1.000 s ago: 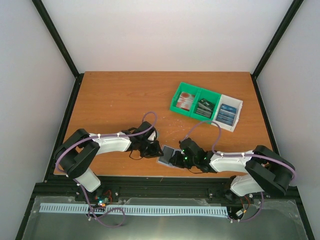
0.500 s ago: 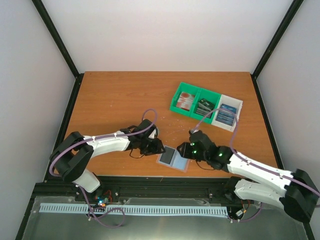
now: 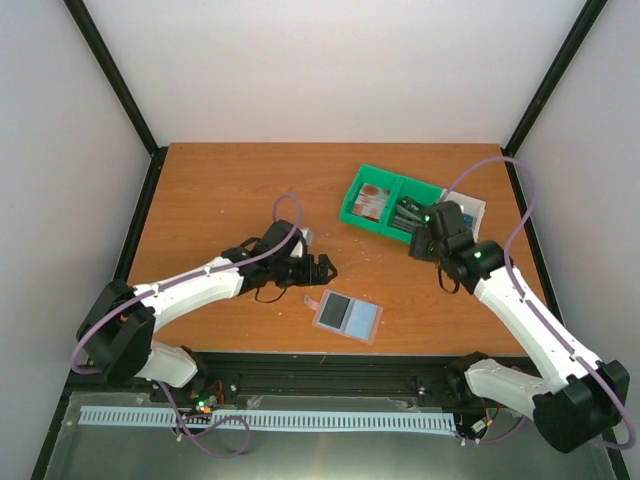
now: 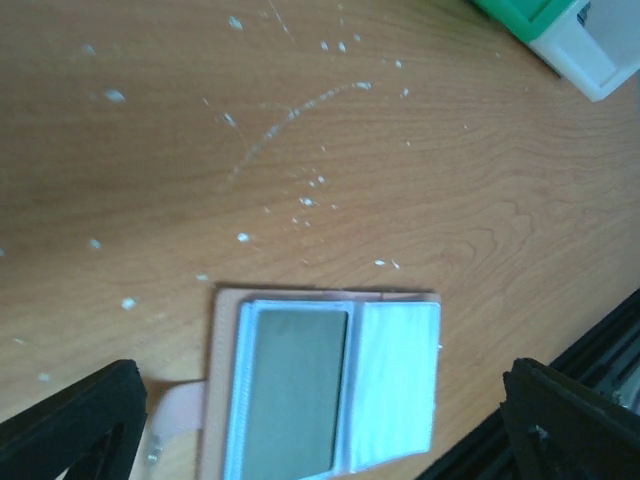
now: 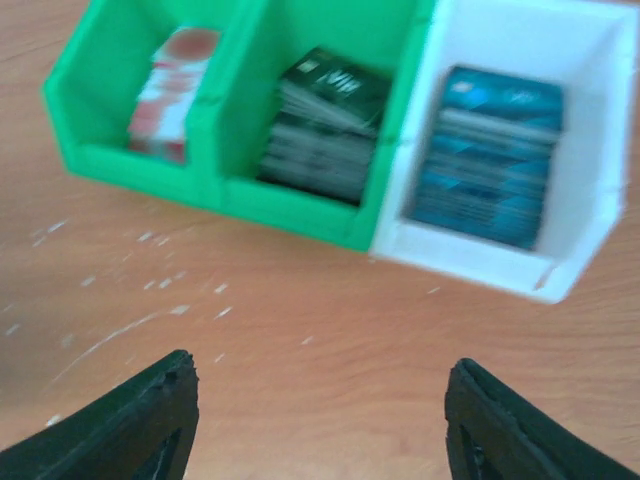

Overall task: Put the credit cards into the card holder
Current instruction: Insert the credit card into the card holder, then adjust the storage box at the center of the board.

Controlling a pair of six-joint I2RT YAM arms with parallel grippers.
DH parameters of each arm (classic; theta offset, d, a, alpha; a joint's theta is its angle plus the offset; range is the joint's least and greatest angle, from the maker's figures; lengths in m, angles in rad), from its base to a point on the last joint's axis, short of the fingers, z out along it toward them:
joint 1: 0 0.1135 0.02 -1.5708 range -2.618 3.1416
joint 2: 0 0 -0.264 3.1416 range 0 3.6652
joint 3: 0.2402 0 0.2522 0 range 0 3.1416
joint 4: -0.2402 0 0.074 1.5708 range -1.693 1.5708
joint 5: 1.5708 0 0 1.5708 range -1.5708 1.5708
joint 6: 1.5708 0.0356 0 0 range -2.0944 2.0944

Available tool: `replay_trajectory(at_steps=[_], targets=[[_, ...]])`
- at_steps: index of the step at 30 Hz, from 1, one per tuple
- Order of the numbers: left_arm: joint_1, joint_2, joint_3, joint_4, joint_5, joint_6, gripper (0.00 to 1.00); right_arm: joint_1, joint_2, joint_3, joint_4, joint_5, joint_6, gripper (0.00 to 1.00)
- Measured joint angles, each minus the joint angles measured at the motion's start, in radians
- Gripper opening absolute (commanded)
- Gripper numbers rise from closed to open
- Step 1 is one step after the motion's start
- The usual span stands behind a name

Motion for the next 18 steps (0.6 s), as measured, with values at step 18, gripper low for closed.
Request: replay_trajectory(at_steps=[18], targets=[[0.149,0.058,0.113,0.000,0.105,0.163,1.00,-0.506,0.457,0.263,0.078,-0.173,-0.259,0.76]])
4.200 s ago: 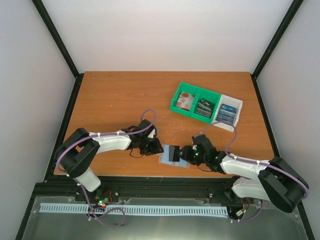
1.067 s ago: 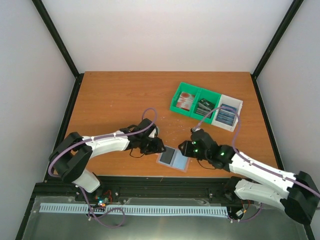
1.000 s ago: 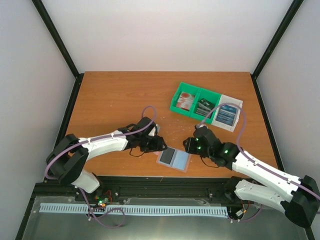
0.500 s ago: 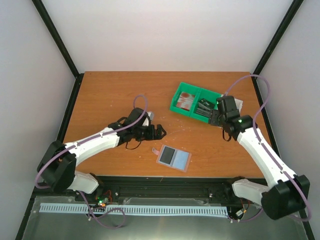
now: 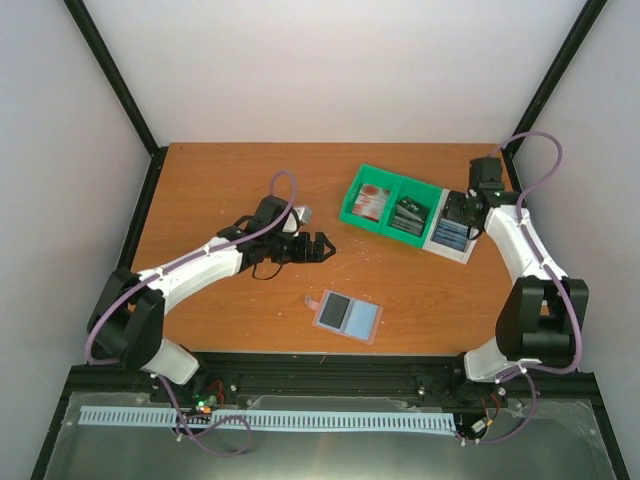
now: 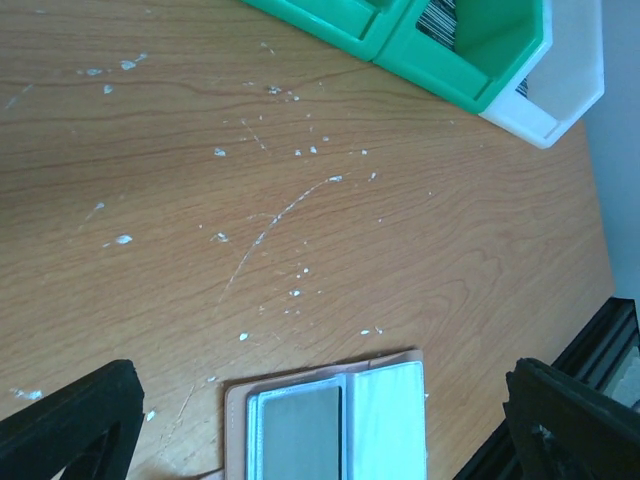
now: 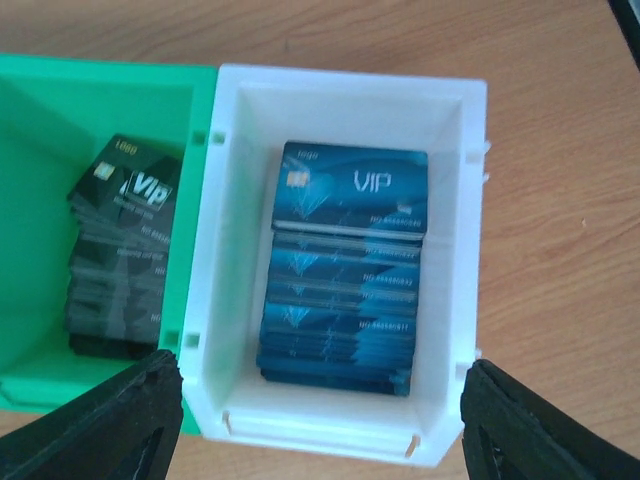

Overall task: Put the credit cards into the card holder
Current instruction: Adjust the storage box at the center of the board.

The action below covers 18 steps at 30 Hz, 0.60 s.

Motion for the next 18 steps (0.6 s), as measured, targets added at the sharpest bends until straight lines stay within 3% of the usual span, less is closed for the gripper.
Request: replay_trajectory(at_steps=[8,18], targets=[[0.021,0.093,0.111,-0.053,0.101,0.032,1.00,-0.116,0.165,0.141,0.039,-0.047,0.051,0.76],[0.050,0.165,0.233,-0.138,0.109,0.110,1.00,-0.193,0.509,0.456,0.048,-0.105,0.088,0.74]])
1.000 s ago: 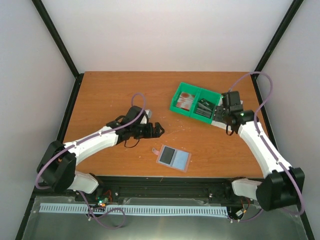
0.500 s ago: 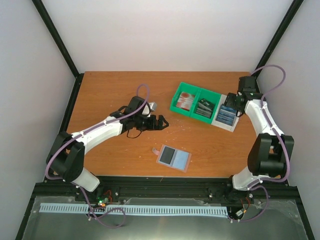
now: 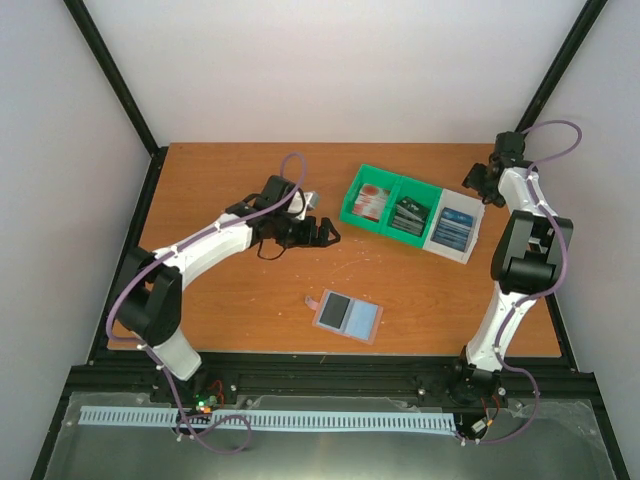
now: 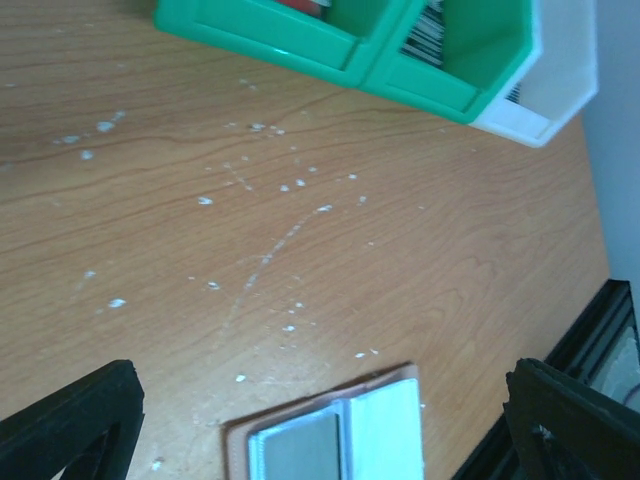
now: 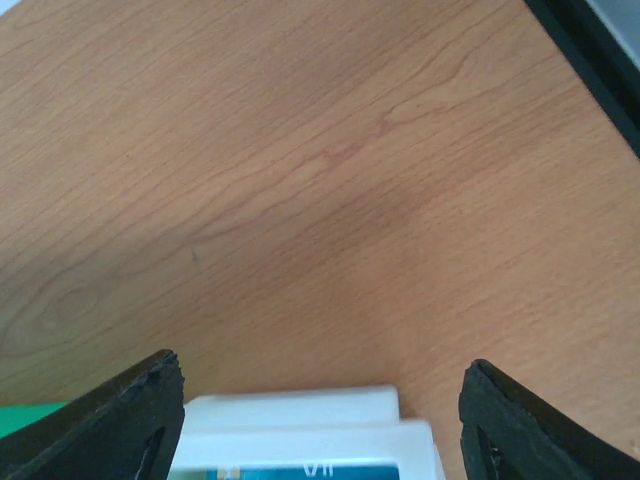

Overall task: Put the credit cards into the card holder
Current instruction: Adjust the storage box at the center of the board.

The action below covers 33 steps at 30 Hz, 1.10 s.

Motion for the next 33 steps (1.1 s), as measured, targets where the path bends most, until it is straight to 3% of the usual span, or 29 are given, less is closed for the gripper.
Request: replay_trajectory(at_steps=[8,13,27,33], targets=[[0.079,0.126,0.079,-0.041,-0.005,0.038,1.00,-0.056,0.165,0.163,-0.110,-0.131,-0.029,0.60],[0.089,0.177,0.147,-0.063,-0.022,0.062,1.00,-0.064,0.181,0.152,-0.161,-0.160,-0.032,0.57],[0.089,0.195,0.179,-0.073,-0.028,0.089,1.00,-0.054,-0.152,-0.299,-0.159,-0.251,0.013,0.54],[0.089,0.243,0.184,-0.047,0.019,0.087,1.00,-0.007,-0.299,-0.340,-0.164,-0.169,-0.013,0.60]])
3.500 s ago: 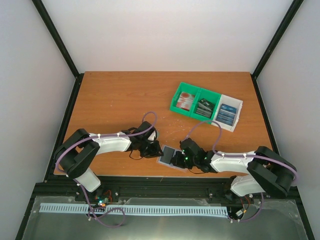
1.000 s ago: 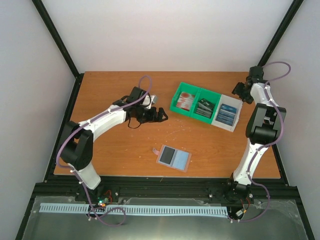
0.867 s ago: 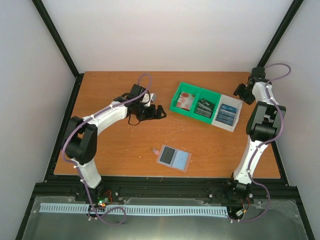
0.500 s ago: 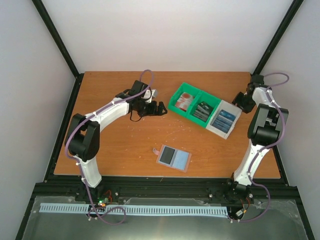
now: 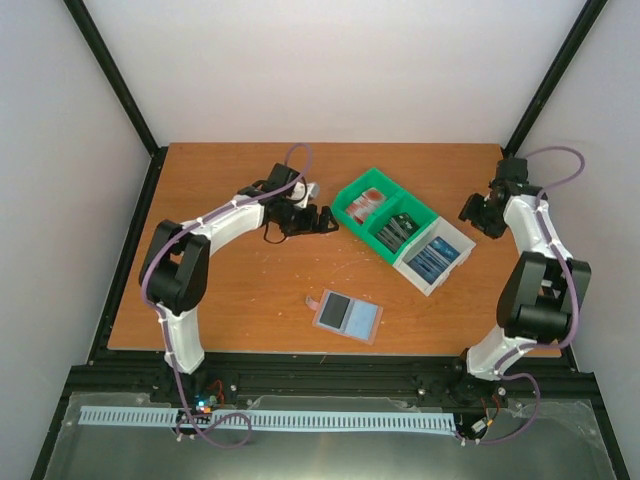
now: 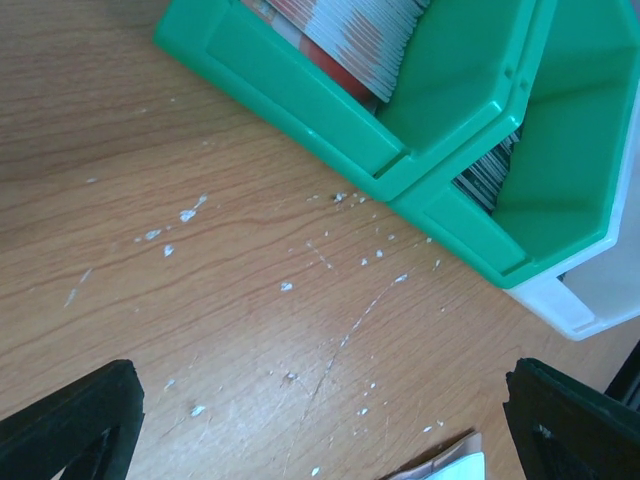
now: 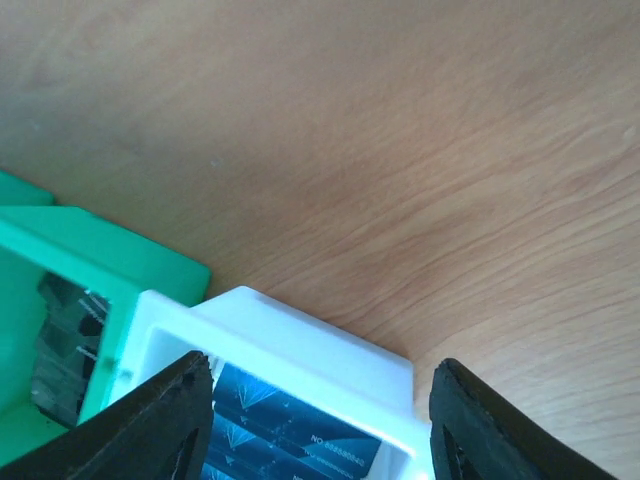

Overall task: Put the credit cards into the card holder
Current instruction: Adjust the storage box at the center of the board, then pick up the credit card from the storage box.

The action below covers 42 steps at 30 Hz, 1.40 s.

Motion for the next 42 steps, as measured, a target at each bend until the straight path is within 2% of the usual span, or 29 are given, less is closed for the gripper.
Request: replay_trajectory(at_steps=[3,8,13,16,19,26,31,38,42], targets=[[0.000,0.037,0.018,0.025,0.033,-0.008,1.00,0.015,-0.109,-0.011,0.009,0.043,-0.056,0.61],[0.000,0.090,0.054,0.093,0.087,-0.055,0.99,0.060,-0.196,-0.032,0.010,0.003,-0.125,0.61],[-0.012,0.136,0.063,0.172,0.108,-0.115,0.90,0.116,-0.196,-0.127,-0.006,-0.042,-0.133,0.57],[-0.029,0.159,0.063,0.210,0.106,-0.142,0.85,0.142,-0.196,-0.179,-0.025,-0.050,-0.132,0.51],[-0.063,0.179,0.064,0.243,0.102,-0.157,0.85,0.162,-0.190,-0.191,-0.042,-0.034,-0.134,0.49],[-0.176,0.222,0.084,0.271,0.034,-0.187,0.93,0.218,-0.117,-0.192,-0.052,0.045,-0.126,0.49],[-0.231,0.263,0.111,0.268,-0.036,-0.276,0.93,0.239,-0.111,-0.195,-0.050,0.074,-0.101,0.49],[-0.229,0.332,0.166,0.302,-0.034,-0.444,0.93,0.248,-0.129,-0.237,-0.032,0.093,-0.072,0.49],[-0.225,0.354,0.193,0.315,-0.036,-0.517,0.87,0.248,-0.152,-0.239,-0.028,0.100,-0.068,0.49]])
